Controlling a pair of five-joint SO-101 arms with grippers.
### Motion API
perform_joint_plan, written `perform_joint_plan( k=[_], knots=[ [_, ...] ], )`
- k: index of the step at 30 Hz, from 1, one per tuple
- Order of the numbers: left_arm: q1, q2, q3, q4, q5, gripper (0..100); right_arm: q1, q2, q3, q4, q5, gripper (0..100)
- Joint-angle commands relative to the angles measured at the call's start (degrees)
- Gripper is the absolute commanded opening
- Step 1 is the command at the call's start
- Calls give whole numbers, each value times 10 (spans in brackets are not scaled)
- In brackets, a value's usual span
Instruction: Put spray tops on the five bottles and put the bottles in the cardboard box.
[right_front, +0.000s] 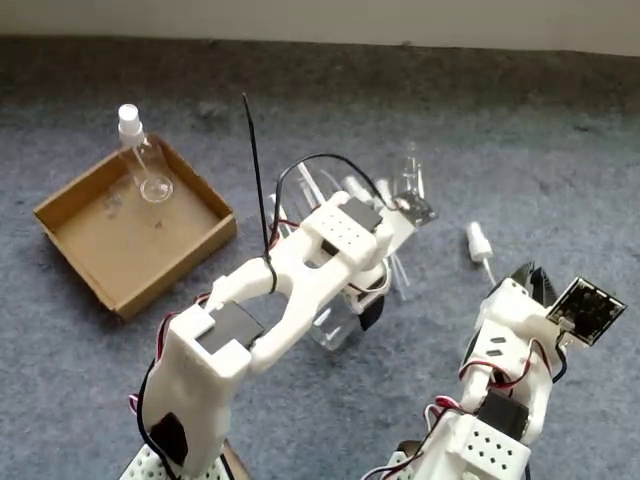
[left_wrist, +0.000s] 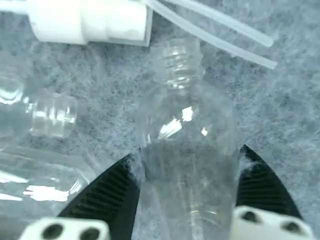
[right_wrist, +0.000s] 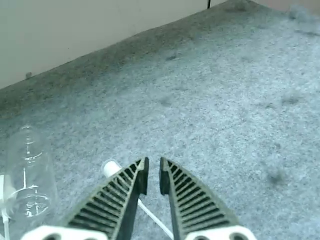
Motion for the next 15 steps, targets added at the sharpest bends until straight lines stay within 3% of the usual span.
perform_joint_plan(
  k=[1, 4, 15],
  knots=[
    [9, -7, -29, -20, -6, 71, -7, -6, 76, -14, -5, 34],
    [9, -11, -29, -20, -6, 3, -7, -6, 76, -13, -5, 34],
    [4, -151, -30, 53, -6, 31, -7, -6, 76, -13, -5, 34]
  ],
)
